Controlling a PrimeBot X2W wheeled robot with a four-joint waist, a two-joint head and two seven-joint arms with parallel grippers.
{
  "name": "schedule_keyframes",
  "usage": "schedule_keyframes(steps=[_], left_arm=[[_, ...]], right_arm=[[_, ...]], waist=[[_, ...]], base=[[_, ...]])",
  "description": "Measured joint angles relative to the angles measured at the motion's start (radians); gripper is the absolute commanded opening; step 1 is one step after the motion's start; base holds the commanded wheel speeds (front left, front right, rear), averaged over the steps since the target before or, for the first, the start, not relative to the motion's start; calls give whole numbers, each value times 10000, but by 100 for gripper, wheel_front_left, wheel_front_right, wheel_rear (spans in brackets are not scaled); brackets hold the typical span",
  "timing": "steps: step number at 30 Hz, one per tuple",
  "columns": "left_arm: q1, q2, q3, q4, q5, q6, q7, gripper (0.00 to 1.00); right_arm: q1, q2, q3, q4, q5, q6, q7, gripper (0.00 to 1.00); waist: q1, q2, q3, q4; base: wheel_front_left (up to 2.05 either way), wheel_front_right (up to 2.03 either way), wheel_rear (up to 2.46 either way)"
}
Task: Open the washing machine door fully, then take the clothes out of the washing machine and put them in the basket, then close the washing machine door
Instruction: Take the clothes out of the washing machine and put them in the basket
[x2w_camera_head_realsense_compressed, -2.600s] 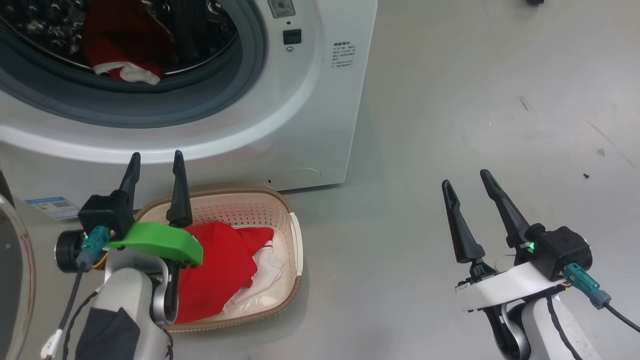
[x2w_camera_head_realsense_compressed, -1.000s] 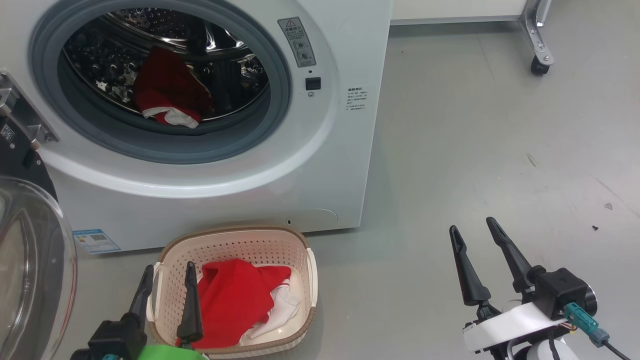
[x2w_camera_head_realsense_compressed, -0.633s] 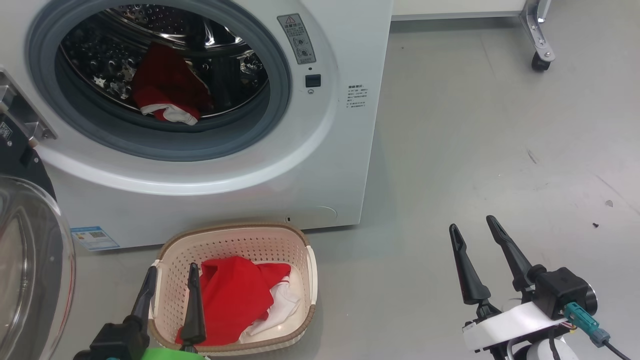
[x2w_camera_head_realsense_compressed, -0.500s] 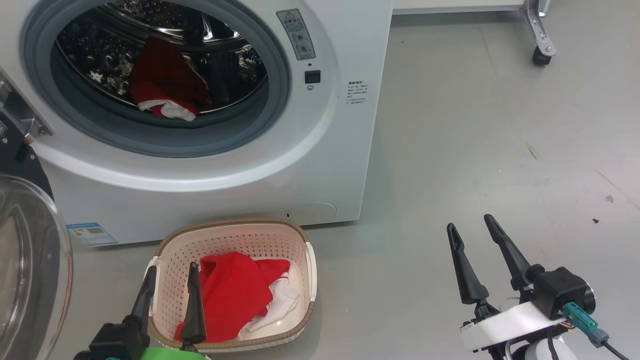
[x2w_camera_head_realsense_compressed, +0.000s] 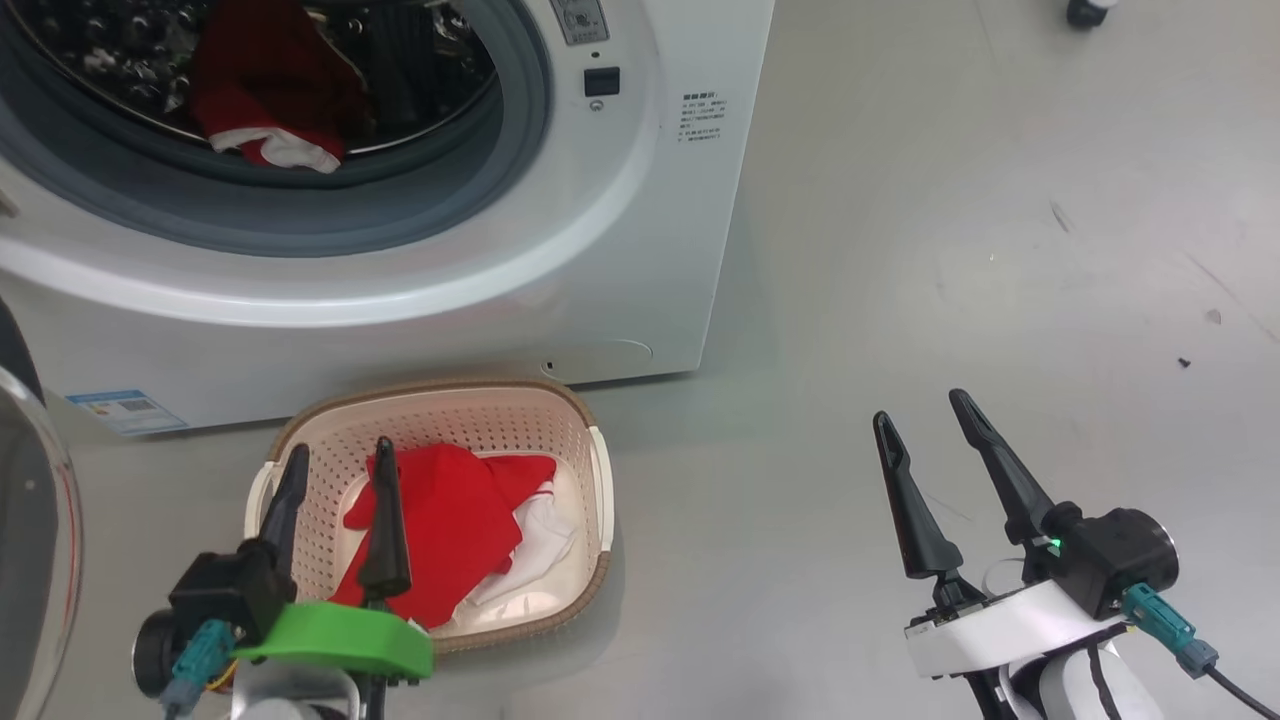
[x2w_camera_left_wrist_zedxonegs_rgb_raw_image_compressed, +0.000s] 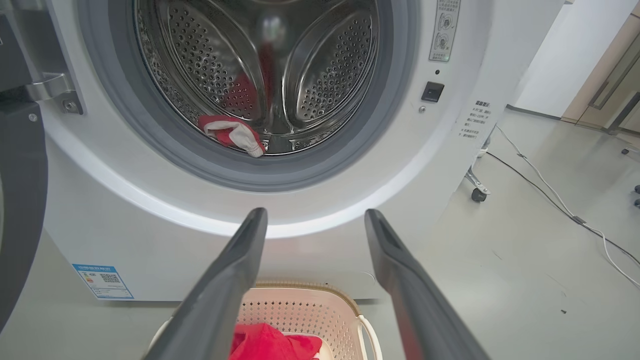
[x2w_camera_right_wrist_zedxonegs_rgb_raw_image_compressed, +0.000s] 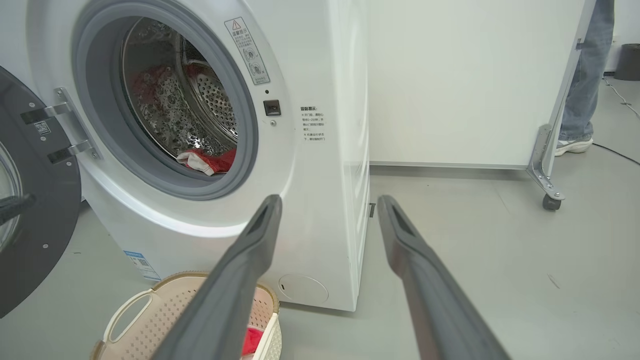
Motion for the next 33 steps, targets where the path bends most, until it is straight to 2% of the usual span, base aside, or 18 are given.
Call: schedule_keyframes(steps=[8,17,33], left_arm=[[-1489,-6,142,671,-153,4,495,100],[-4011,184,493,1672,-157,6,1607,100],[-7631,1733,1147,2746,-184,2,3532,100]], right_arm=[[-473,2,90,-261,92,0,0,100],[-1315,4,303,-525,372,0,0,100],[-2427,2,125,-575,1425,0,0,100]], waist=[[0,0,1007,-276],[0,0,2364,-803],[1,0,4180,-1882]], base=[[0,0,0],[0,0,0],[0,0,0]])
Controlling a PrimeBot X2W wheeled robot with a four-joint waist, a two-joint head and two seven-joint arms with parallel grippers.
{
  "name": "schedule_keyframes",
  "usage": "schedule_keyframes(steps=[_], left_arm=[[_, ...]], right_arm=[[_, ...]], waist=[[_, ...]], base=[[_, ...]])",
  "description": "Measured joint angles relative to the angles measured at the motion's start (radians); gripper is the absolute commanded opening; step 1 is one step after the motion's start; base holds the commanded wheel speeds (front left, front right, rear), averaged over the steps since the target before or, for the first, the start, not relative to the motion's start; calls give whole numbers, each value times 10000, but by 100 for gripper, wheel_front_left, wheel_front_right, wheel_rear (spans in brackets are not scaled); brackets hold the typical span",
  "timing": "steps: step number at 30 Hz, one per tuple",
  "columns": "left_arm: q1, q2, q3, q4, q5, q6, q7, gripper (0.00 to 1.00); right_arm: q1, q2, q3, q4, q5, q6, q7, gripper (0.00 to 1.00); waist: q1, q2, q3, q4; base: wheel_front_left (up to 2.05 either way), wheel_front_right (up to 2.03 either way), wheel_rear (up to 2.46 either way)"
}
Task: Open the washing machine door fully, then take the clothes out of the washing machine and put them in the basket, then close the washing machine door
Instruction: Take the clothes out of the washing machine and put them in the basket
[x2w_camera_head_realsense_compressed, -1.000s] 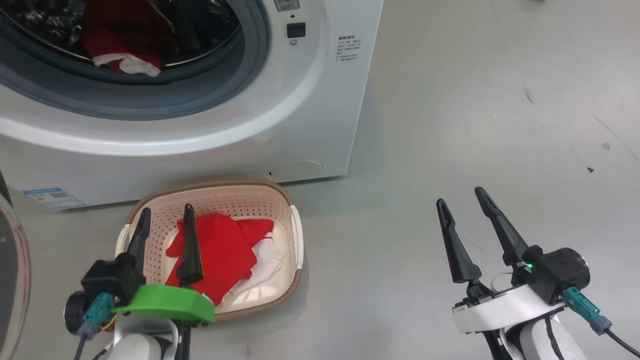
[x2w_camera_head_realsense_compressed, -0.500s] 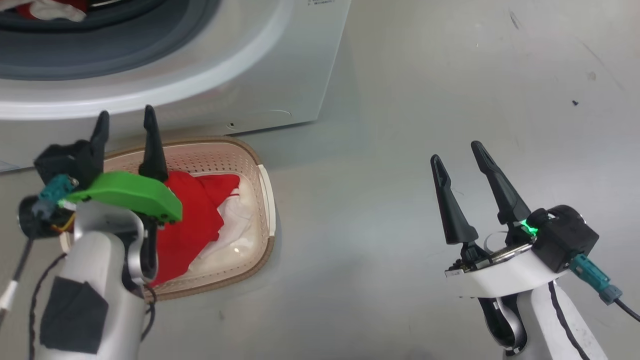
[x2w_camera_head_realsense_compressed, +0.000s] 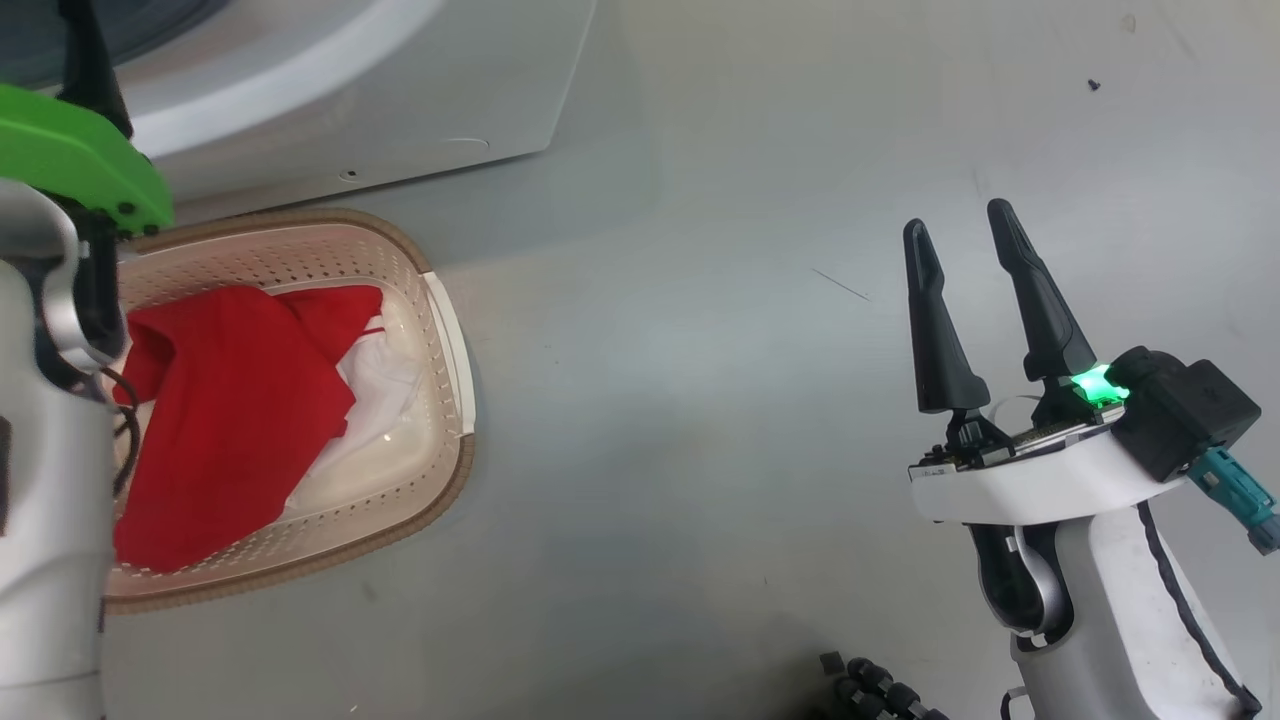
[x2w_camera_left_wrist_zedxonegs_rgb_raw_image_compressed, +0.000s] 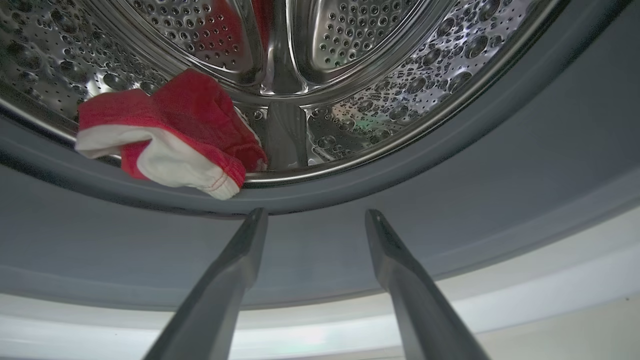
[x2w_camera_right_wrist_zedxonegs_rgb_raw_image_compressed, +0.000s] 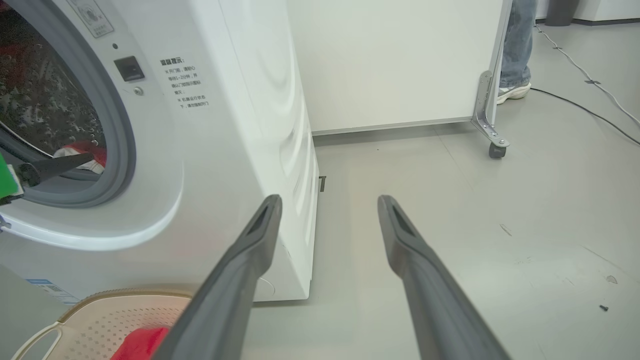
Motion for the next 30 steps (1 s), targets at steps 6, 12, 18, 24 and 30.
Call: schedule_keyframes(steps=[6,12,18,24,30], left_arm=[[-1053,529,161,366,33,-13,495,100],[-2069,982,190,685,213,-15,1022,100],[-2846,1624,255,1135,433,-13,1659,100],[-3322,2077,163,1649,899,-13,2441,100],[-3633,2376,-215,2125,1356,-13,3110,100]], right_arm=[[-250,10,-42,69,98,0,-2,100],[-259,10,-15,203,190,0,-2,100],[-465,27,259,322,431,0,-2,100],[-471,27,399,385,539,0,-2,100],[-499,35,357,428,614,0,-2,100]], waist=[[0,0,371,-259],[0,0,444,-376],[0,0,455,-574],[0,0,491,-836],[0,0,544,-1051]], base=[[0,0,0],[0,0,0],[0,0,0],[0,0,0],[0,0,0]])
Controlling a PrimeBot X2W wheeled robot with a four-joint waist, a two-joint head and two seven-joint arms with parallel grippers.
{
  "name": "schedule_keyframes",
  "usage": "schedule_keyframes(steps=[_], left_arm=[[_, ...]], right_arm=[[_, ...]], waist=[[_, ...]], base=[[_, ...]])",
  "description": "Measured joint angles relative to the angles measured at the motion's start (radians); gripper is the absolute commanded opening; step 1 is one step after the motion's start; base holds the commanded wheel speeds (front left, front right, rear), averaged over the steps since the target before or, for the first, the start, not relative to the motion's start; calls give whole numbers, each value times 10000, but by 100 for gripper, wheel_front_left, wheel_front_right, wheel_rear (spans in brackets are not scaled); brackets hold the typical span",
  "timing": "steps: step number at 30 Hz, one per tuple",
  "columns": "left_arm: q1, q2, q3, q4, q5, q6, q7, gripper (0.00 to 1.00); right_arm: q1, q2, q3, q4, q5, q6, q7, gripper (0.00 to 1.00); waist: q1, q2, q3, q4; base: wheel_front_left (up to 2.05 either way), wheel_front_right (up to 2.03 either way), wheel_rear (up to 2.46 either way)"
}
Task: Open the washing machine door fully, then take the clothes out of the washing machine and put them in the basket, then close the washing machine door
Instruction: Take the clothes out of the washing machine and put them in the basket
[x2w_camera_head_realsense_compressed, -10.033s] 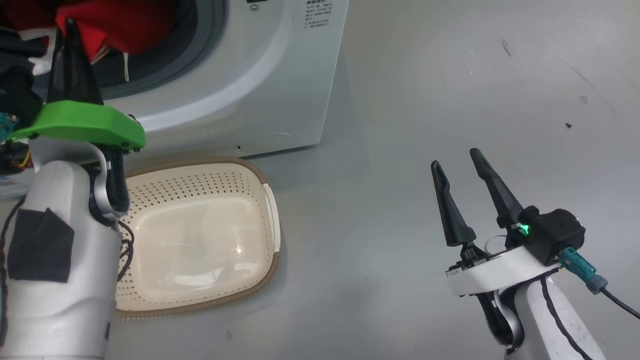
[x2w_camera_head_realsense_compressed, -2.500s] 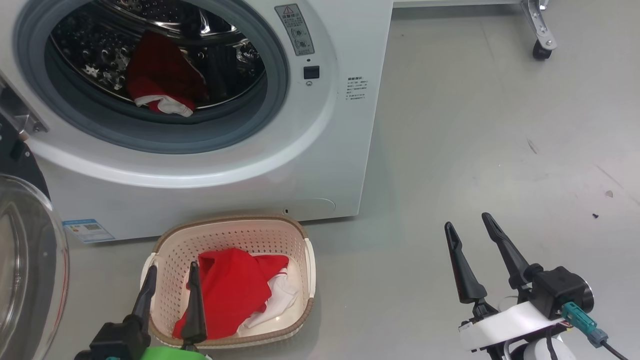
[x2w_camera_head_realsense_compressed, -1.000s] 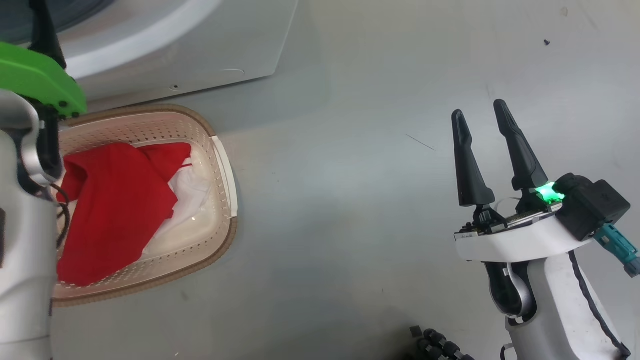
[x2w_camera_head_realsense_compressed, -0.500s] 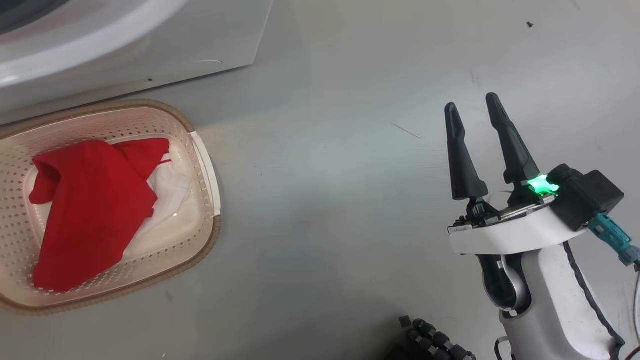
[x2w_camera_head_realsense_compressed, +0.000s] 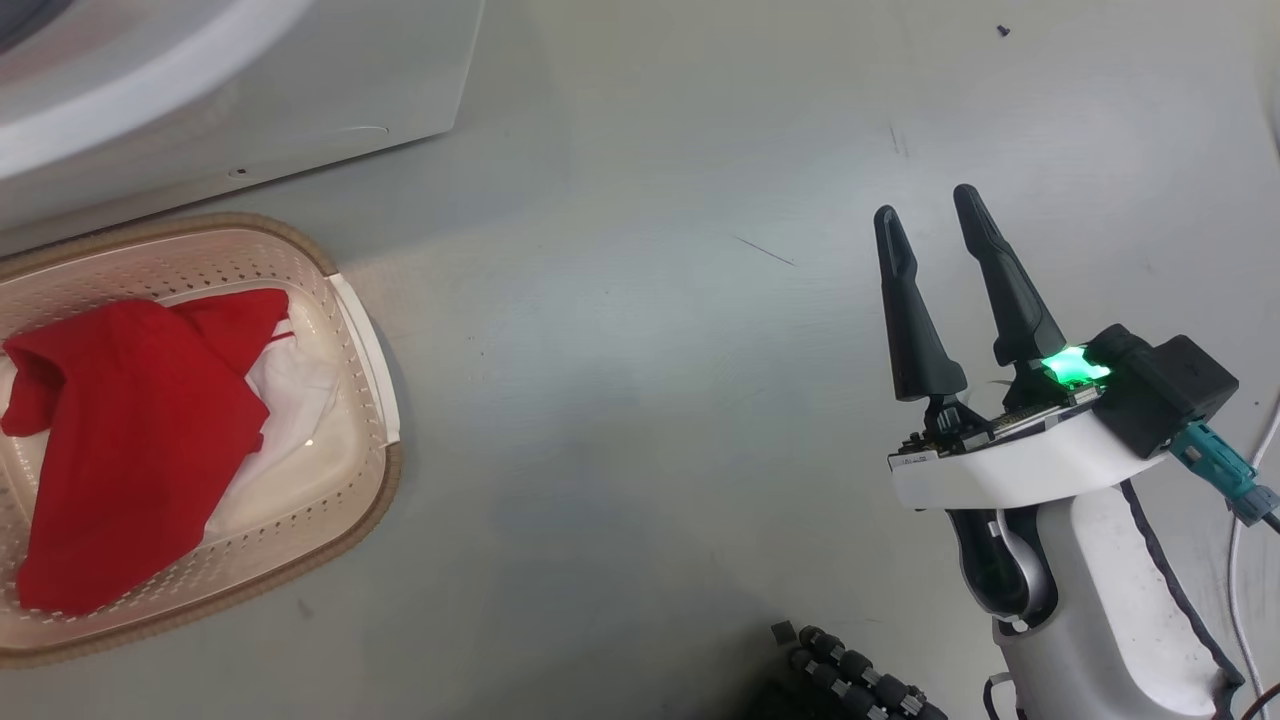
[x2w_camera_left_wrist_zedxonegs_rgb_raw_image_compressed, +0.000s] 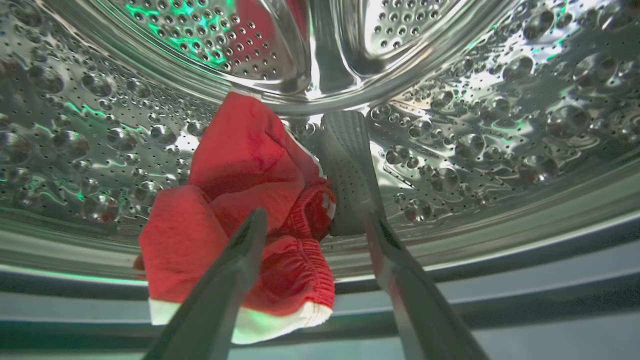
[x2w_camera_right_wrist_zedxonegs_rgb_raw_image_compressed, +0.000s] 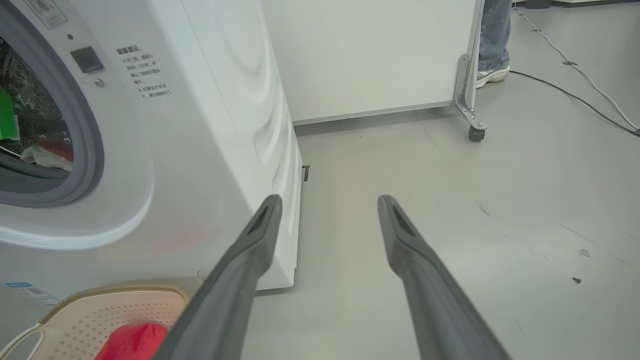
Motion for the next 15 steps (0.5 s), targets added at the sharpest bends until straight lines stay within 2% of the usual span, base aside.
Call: schedule_keyframes(steps=[9,15], left_arm=[[-412,190,-468,612,658,2,1114,100],[-524,190,-491,859,700,10,1695,100]], right_arm=[[-7,4,-75,38,12,0,0,100],[-100,6,-77,36,15,0,0,100]], waist=[[0,0,18,-75],[0,0,32,-81]], base=[[0,0,0],[0,0,0]])
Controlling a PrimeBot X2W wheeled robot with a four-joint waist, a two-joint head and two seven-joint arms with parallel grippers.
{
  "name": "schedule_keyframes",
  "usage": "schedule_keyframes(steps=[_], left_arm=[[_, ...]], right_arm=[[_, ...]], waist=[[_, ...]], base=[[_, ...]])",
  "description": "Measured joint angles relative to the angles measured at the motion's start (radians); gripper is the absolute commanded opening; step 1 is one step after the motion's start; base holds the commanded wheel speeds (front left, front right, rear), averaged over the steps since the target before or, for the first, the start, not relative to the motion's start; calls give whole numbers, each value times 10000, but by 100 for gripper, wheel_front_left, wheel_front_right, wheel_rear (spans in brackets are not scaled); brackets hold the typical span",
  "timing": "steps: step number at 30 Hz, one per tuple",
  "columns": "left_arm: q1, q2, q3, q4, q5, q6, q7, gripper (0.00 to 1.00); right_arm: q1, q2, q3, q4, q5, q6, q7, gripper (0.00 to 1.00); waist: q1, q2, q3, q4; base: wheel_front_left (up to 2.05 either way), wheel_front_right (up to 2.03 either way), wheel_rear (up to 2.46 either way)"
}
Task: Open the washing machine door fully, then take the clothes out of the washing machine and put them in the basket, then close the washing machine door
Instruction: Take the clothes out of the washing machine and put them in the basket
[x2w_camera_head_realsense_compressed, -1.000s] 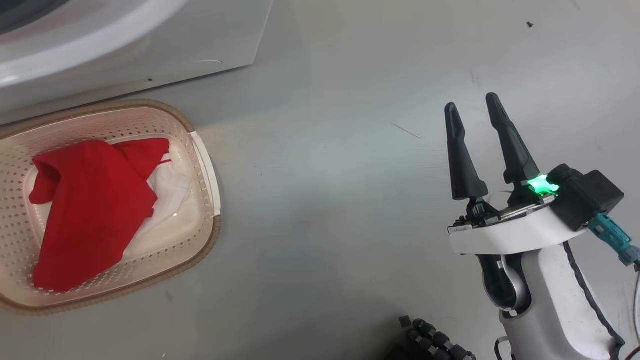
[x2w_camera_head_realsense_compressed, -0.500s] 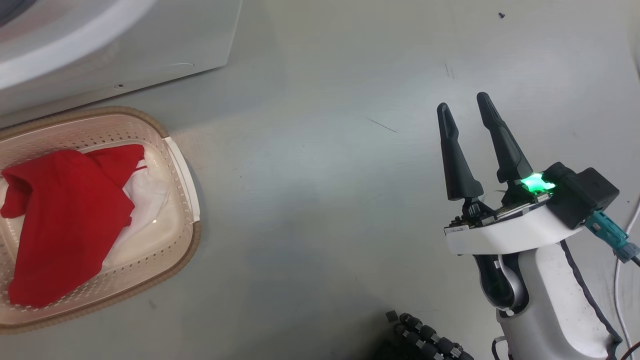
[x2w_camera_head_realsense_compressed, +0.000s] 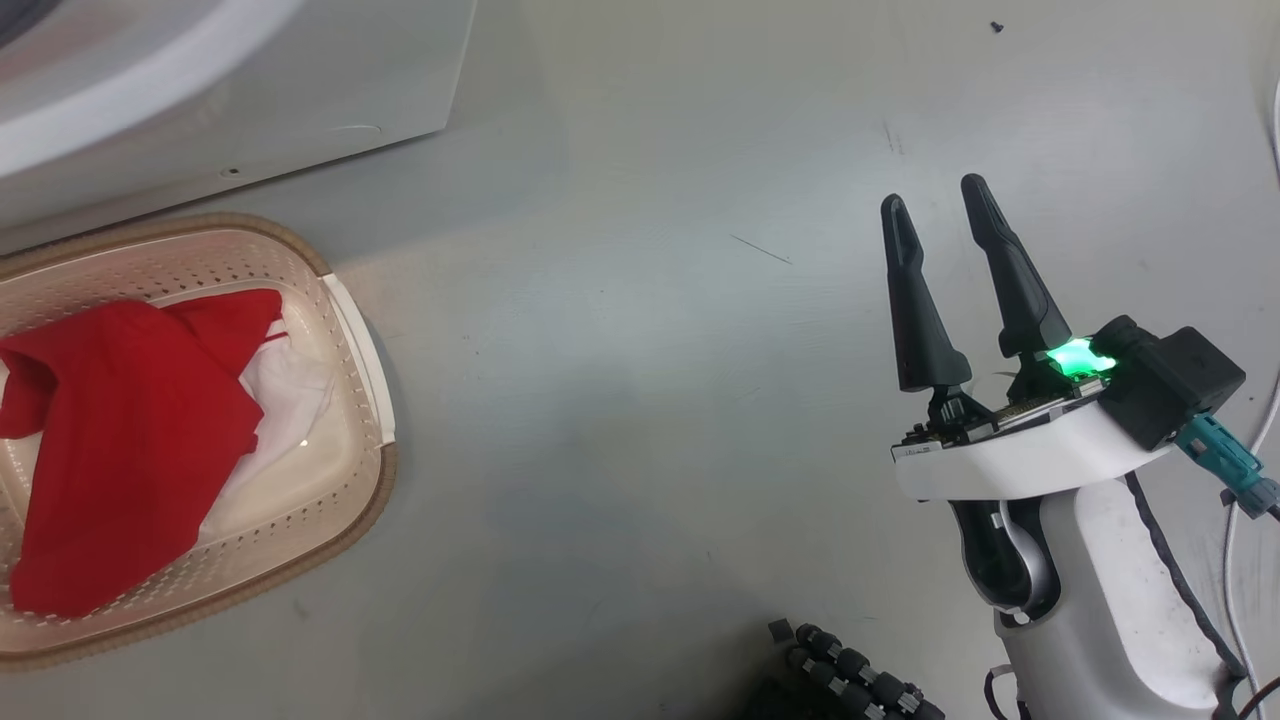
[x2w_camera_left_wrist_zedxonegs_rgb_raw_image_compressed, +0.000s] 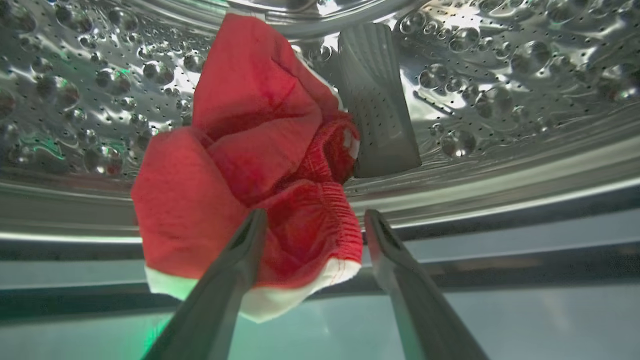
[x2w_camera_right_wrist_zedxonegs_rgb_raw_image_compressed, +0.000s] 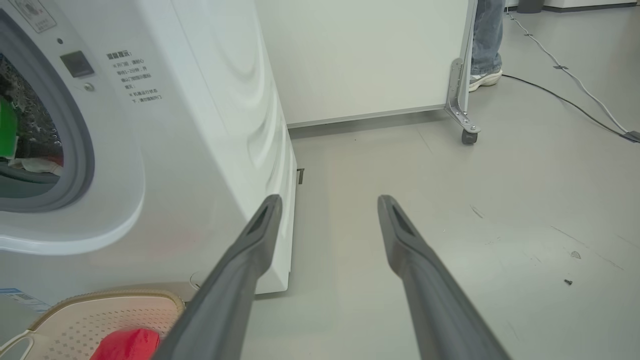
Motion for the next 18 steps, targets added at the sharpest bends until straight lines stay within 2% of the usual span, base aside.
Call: schedule_keyframes(steps=[1,4,7,8,18], left_arm=[[-7,-6,4,81,0,0,107,97],[-56,-31,27,203,-2,2,414,73],[-149,-88,29,253,-2,2,600,26],[-167,-105,31,274,-2,2,648,0],[-272,-192,261,412,-4,8,851,0]], right_arm=[[-20,0,-2,-2,0,0,0,100],[-21,0,-4,0,50,0,0,100],[-21,0,-4,0,65,0,0,100],[-21,0,-4,0,67,0,0,100],[-66,0,-73,-2,69,0,0,100]], waist=[[0,0,5,0],[0,0,22,2],[0,0,45,5],[0,0,54,7],[0,0,132,23]], base=[[0,0,0],[0,0,0],[0,0,0],[0,0,0],[0,0,0]])
